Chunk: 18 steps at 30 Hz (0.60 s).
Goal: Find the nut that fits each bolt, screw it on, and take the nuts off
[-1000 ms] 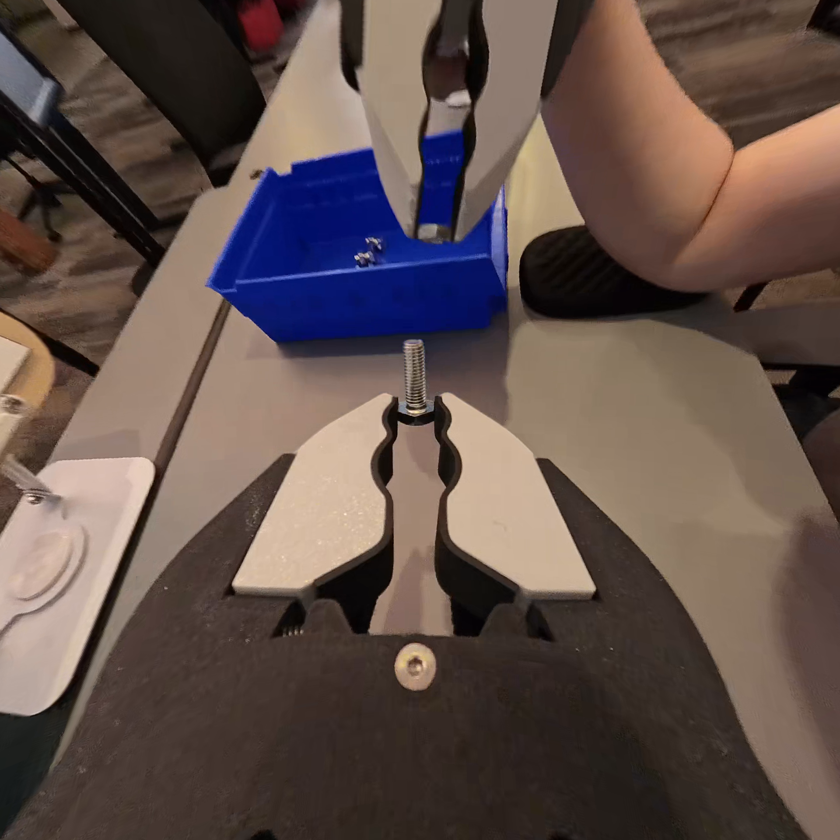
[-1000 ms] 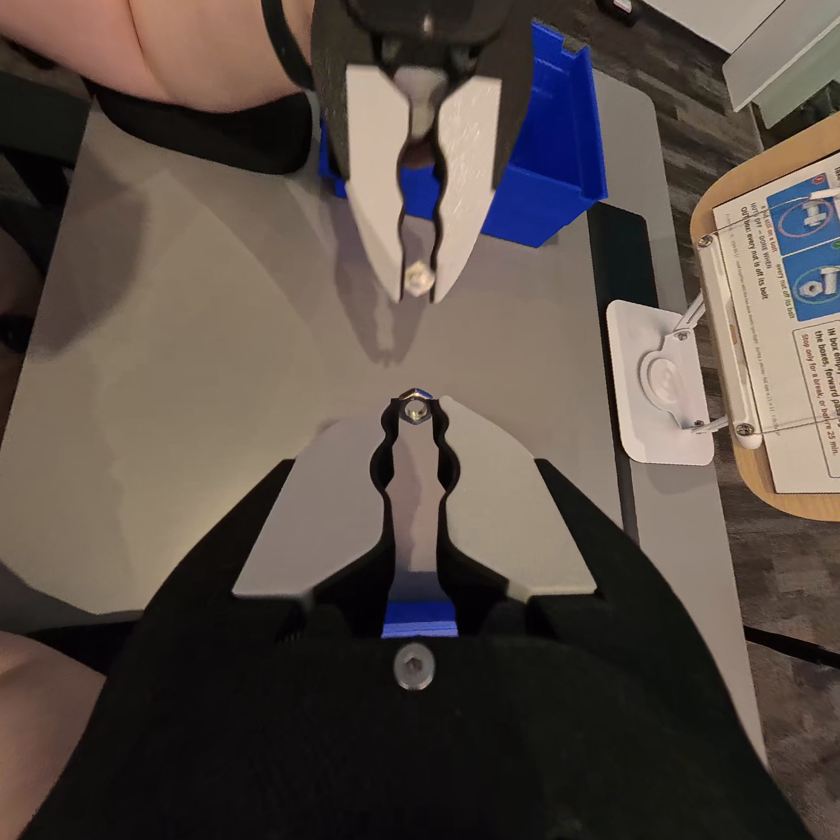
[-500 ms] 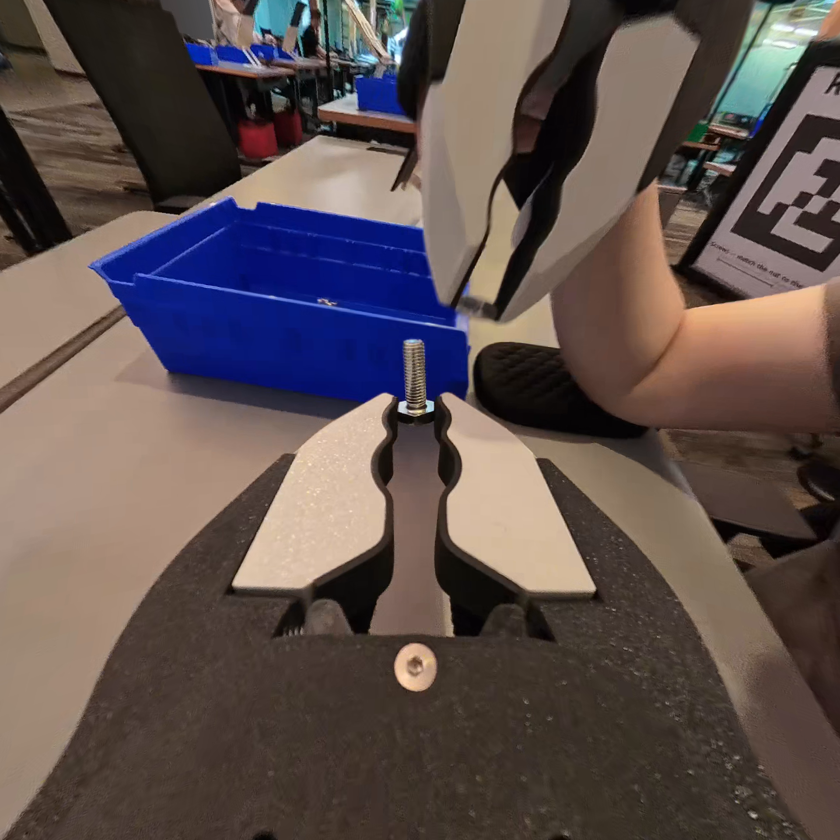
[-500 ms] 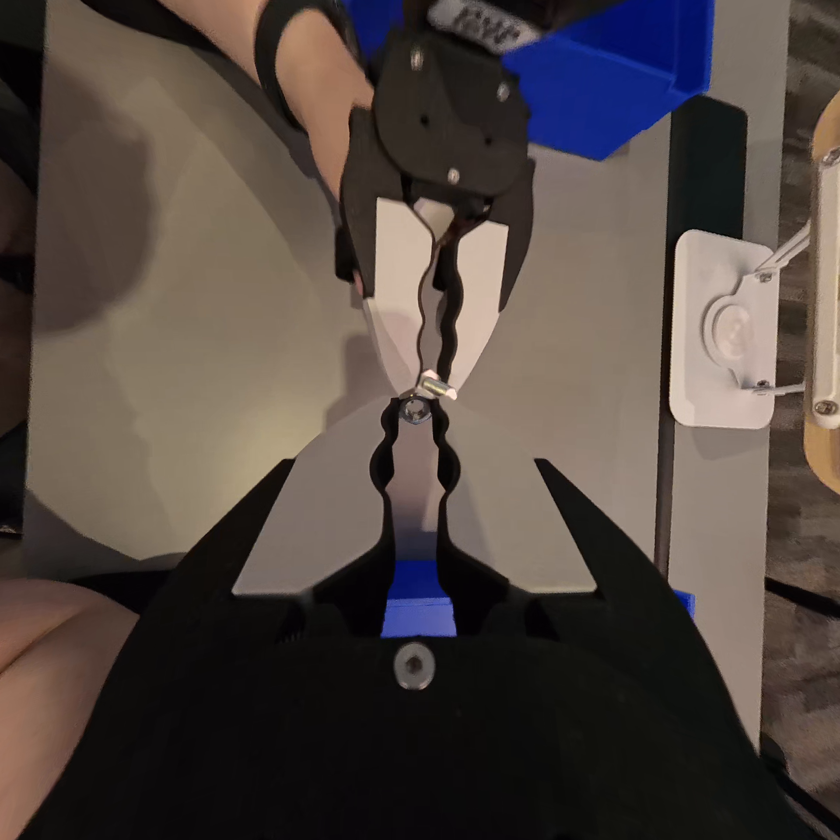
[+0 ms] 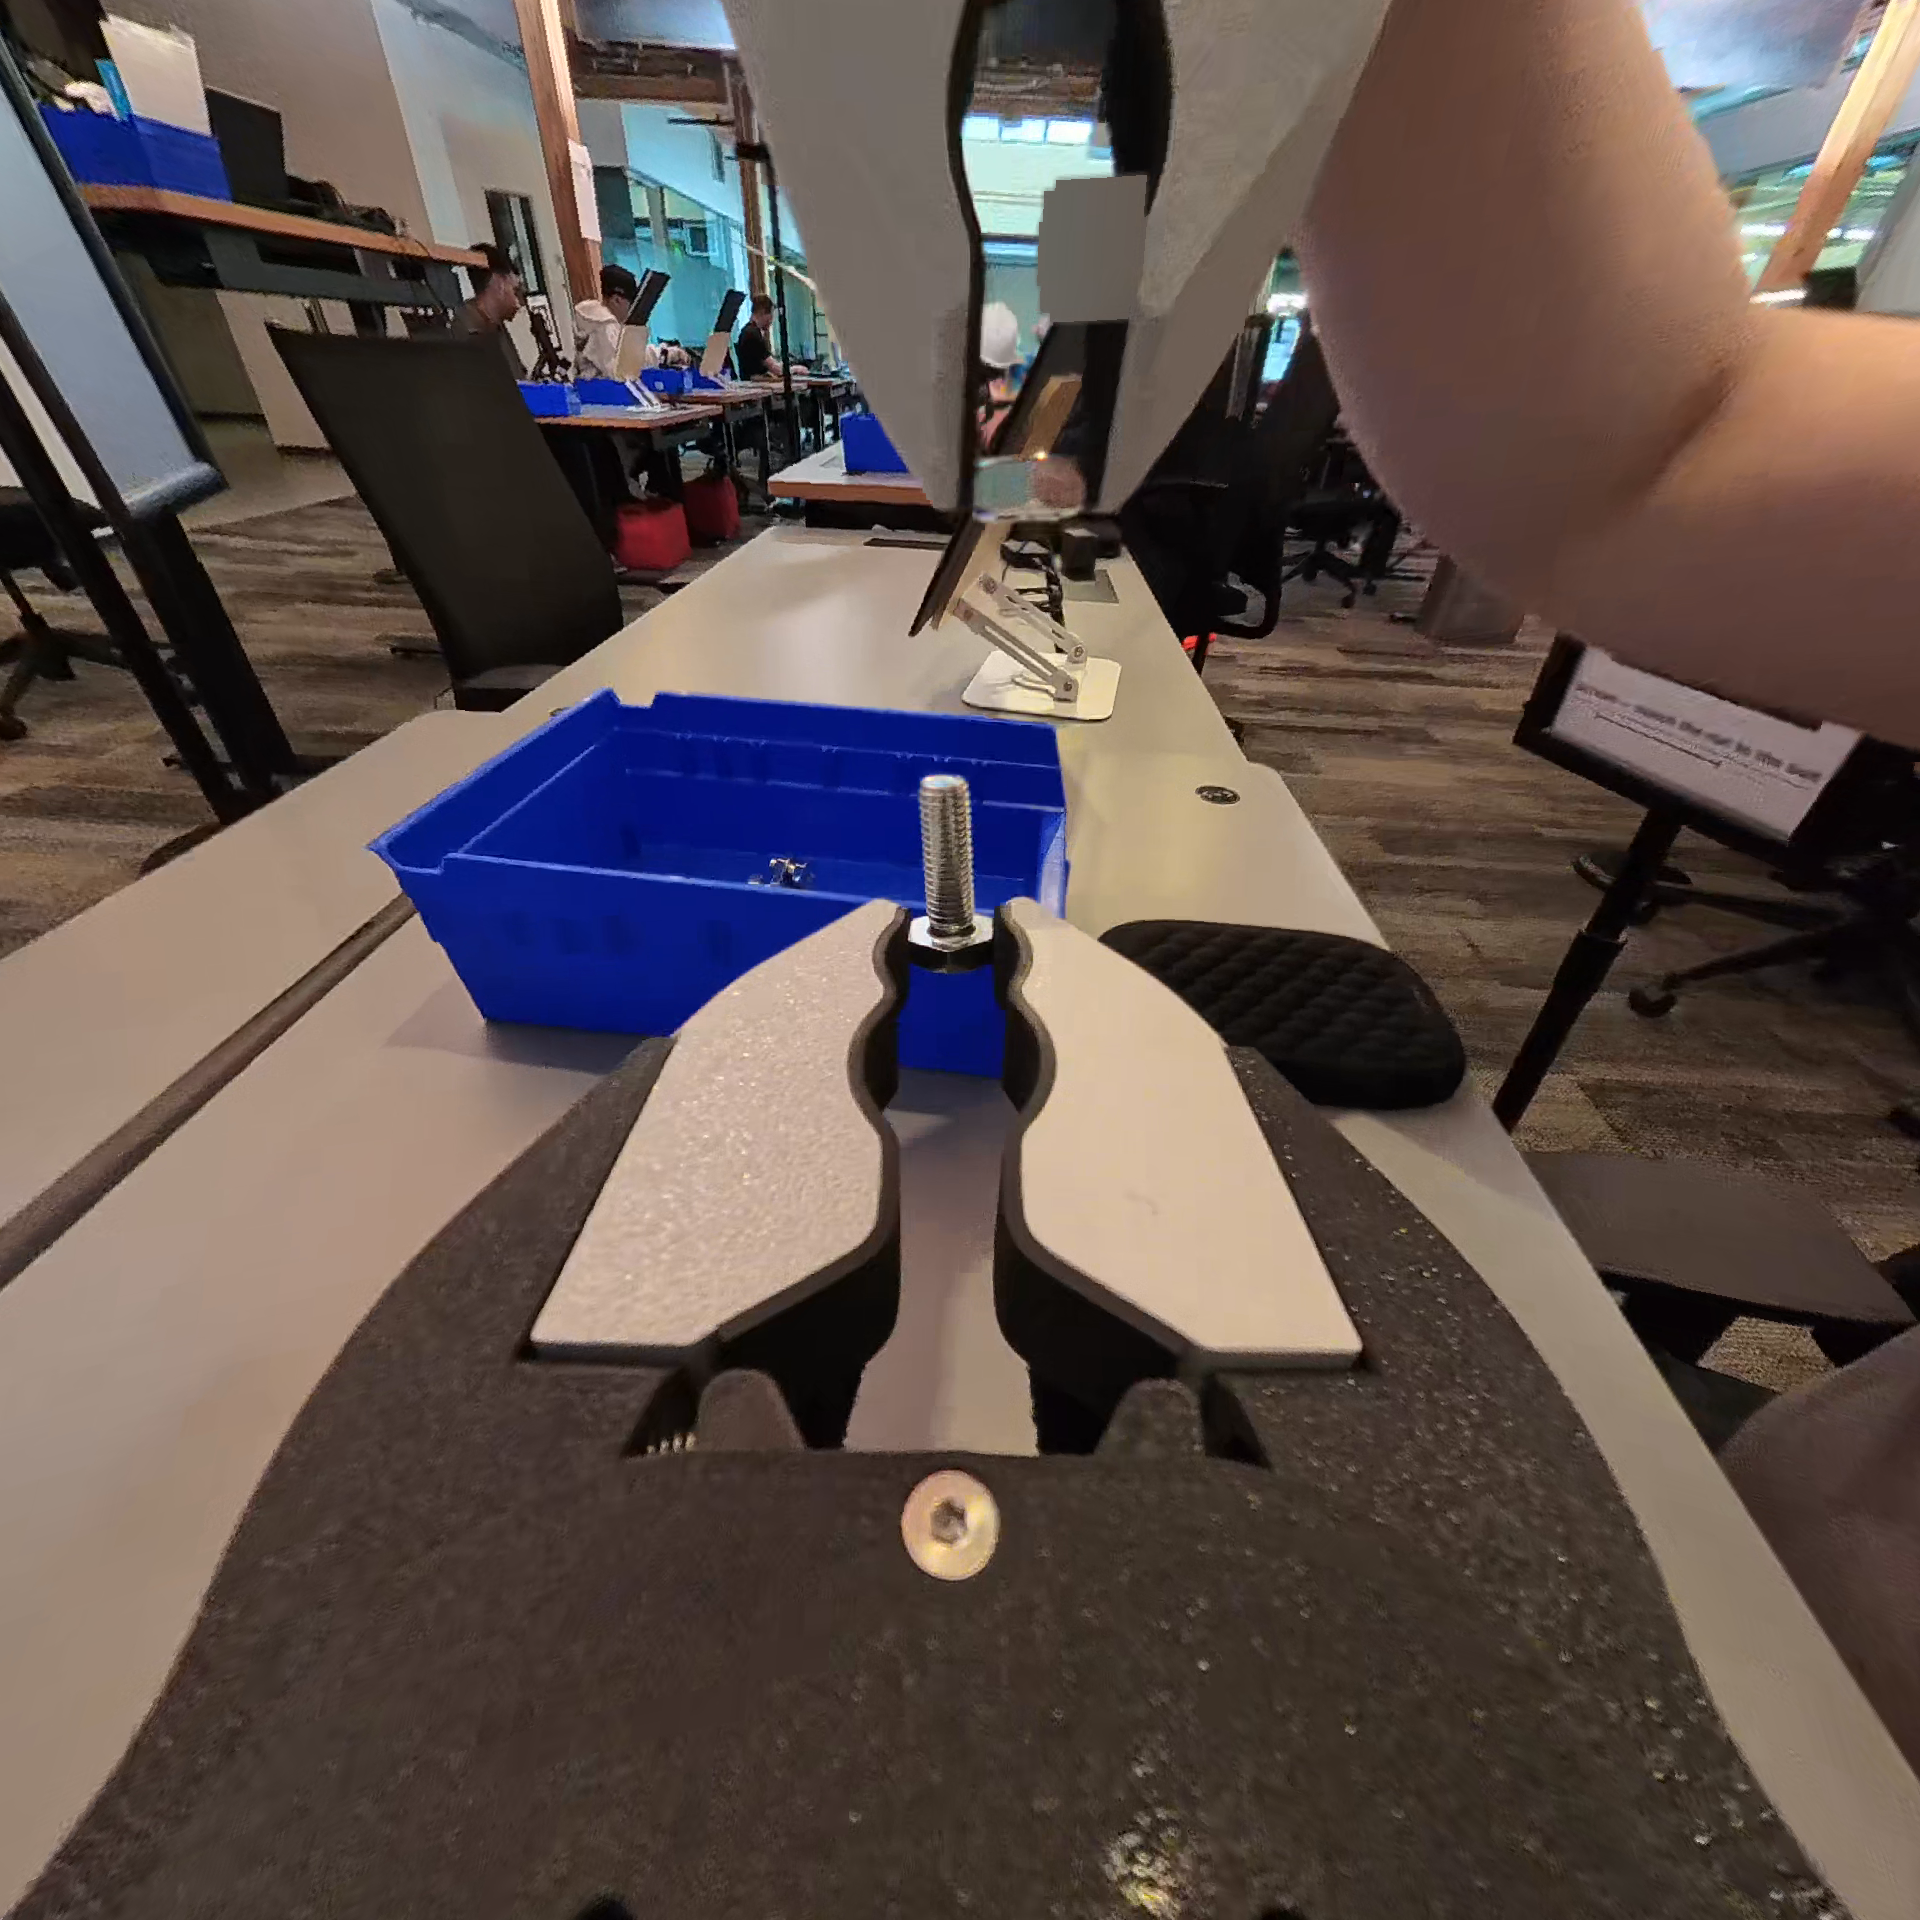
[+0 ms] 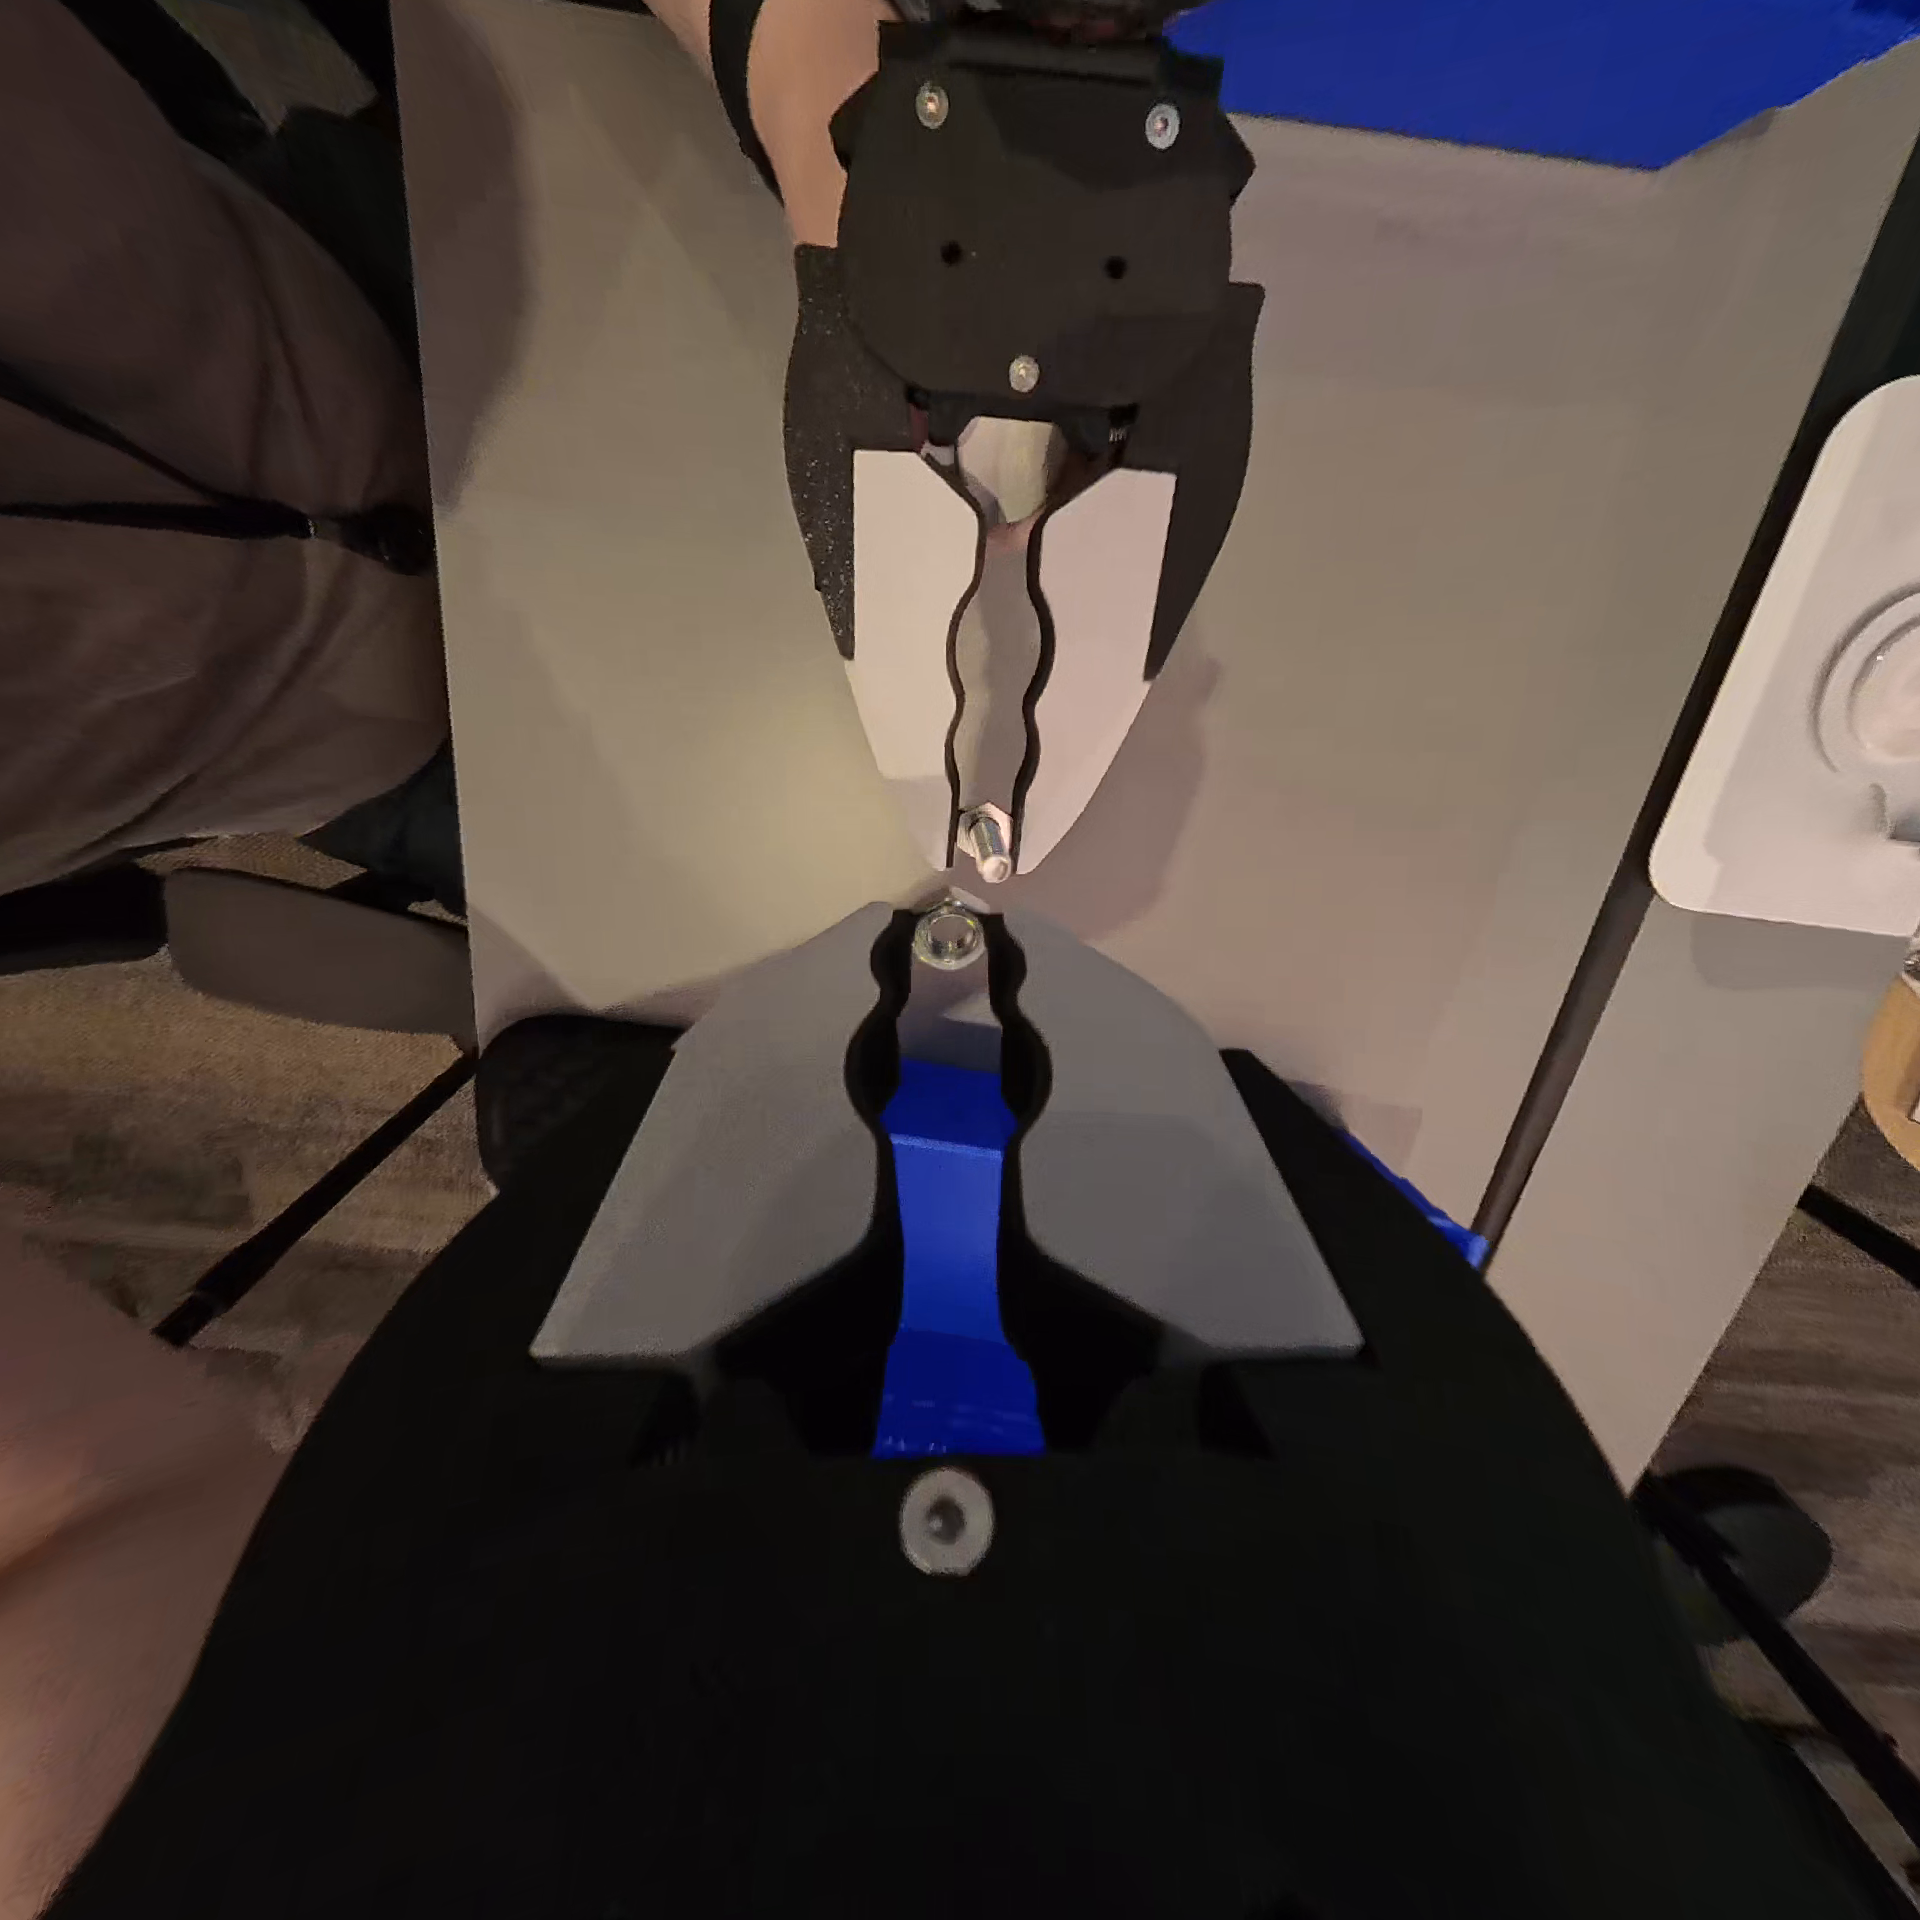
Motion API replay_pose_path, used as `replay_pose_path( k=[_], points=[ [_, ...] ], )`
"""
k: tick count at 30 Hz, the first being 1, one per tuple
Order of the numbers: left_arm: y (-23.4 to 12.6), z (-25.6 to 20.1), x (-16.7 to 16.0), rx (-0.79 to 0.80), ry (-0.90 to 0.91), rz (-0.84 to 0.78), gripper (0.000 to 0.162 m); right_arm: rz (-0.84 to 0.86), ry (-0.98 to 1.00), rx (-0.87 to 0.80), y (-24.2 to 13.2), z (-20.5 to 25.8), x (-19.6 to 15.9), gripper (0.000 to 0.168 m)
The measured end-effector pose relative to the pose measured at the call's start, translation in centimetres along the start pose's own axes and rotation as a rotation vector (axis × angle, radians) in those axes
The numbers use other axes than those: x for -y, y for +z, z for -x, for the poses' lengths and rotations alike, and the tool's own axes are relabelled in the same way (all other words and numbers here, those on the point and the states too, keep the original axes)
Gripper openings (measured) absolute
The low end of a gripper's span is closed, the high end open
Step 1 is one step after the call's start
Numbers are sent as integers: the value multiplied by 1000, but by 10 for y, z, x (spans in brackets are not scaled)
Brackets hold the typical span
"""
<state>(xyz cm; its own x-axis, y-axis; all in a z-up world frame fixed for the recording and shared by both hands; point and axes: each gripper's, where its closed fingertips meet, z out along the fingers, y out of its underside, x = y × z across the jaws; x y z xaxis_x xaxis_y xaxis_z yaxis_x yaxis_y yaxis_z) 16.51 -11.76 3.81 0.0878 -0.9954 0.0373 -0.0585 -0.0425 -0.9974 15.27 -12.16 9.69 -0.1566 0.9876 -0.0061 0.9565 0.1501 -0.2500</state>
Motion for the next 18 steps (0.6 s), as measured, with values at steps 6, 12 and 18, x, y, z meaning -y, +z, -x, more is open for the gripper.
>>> replay_pose_path(
  k=[6, 12, 18],
  points=[
    [-18, -2, 28, 20, 9, -23, 14, 132, 53, -9, -16, -2, 12, 15],
    [-36, -9, 55, 11, 22, -80, 14, 116, 76, -11, -32, -2, 36, 15],
    [-49, -12, 70, 14, 20, -90, 14, 119, 68, -3, -36, 0, 57, 15]
  ],
)
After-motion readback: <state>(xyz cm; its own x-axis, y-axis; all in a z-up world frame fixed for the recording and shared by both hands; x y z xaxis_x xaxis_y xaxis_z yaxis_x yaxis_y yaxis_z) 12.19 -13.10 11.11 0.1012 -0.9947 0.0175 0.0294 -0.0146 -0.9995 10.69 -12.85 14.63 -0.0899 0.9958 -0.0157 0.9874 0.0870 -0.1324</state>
